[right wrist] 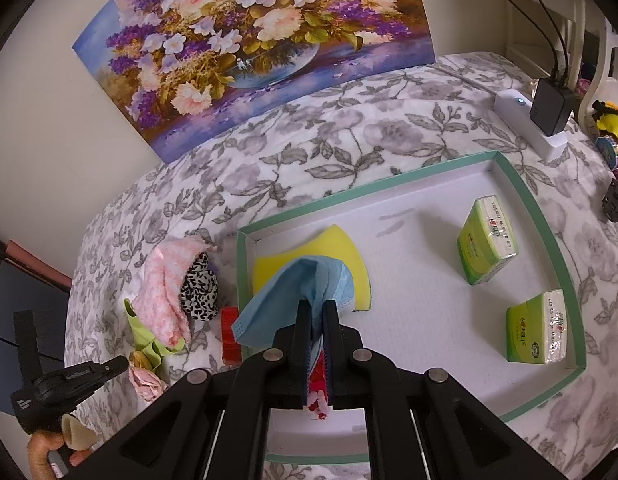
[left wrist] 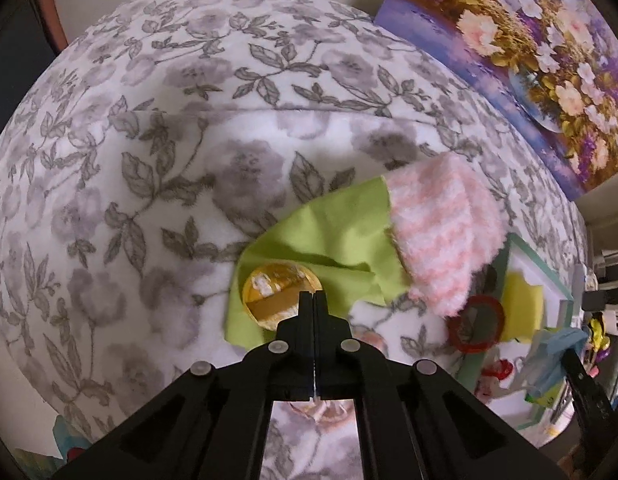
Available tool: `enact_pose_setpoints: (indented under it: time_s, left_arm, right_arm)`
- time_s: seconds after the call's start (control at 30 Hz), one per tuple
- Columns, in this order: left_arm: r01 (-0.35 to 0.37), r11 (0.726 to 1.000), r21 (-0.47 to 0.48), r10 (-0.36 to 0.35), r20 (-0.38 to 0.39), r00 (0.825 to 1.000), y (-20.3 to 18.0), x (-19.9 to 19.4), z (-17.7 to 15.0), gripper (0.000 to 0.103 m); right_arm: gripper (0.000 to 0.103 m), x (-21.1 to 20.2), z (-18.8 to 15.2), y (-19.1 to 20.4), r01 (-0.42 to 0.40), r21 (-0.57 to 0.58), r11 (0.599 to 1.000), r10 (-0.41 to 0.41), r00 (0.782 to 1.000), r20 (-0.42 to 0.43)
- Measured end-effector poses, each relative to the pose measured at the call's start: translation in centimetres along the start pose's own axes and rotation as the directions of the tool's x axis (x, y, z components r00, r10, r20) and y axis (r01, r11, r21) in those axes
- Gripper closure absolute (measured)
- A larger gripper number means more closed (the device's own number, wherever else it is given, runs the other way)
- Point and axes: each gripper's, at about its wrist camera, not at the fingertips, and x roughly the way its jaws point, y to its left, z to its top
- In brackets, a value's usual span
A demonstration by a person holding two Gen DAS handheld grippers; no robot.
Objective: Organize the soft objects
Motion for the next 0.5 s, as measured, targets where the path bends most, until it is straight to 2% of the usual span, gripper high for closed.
enact_pose_setpoints:
  time_s: [0.1,0.17,0.27,0.3,0.5]
  left_arm:
    - [0.006,1.000,0.019,-0.006,-0.011,1.000,-0.5,-0.5,-0.4,0.102]
    - [0.000,0.999,0.042,0.001,-0.019,1.000,-1.0,-0.7,-0.8,0.096]
    - [0.003,0.998,0.063,-0.001,-0.044,0.999,-1.5,-0.6,-1.4,0.069]
    - [0.001,0.997,0.071,0.003,-0.050,0.999,-1.7,-0.5,-1.5,0.065]
    - [-0.014,0.995,0.104,0.020,-0.058,0.998,-2.4,-0.4,-2.0,0.065]
  right_arm:
    - [0.098,-0.1,-0.2,0.1,0.001,-0.003,1.000,-0.001,1.000,0.001]
    - [0.098,-0.2,-0.4,0.2,0.004,-0.009,1.000,-0.004,1.000,-0.001]
    - [0.098,-0.3,-0.9,0.3,0.010,-0.020,1.000,-0.010,1.000,-0.009]
    - [0.098,-0.3,-1.0,0.3,0.012,-0.023,1.000,-0.013,1.000,-0.011]
    - [0.098,-0.6,-1.5,0.4,0.020,-0.034,0.999,-0.020,1.000,-0.013]
